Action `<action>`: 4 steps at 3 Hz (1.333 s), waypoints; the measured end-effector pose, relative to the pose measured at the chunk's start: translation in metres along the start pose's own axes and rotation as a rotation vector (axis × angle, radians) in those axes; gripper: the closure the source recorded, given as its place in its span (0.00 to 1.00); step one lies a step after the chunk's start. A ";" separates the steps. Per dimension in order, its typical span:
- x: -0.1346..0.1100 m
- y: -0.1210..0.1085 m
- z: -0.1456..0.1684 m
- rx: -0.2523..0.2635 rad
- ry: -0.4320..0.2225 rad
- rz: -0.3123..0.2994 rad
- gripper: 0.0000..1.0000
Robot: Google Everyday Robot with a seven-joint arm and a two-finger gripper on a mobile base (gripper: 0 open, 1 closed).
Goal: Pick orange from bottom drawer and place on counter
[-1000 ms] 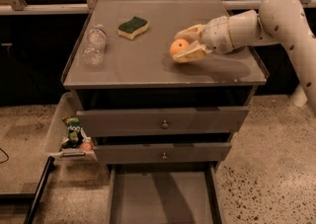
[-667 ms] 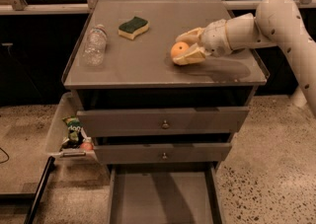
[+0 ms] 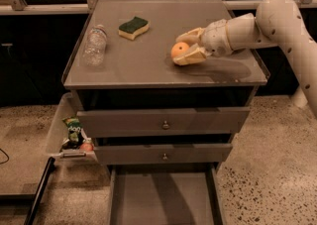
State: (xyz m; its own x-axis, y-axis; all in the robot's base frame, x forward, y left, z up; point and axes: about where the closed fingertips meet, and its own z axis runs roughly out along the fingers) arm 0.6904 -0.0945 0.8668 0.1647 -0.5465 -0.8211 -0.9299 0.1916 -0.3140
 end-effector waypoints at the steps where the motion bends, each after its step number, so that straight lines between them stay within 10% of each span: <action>1: 0.000 0.000 0.000 0.000 0.000 0.000 0.34; 2: 0.000 0.000 0.000 0.000 0.000 0.000 0.11; 4: 0.000 0.000 0.000 0.000 0.000 0.000 0.00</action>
Offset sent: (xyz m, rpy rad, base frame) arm 0.0000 0.0000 0.0000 0.0000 0.0000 0.0000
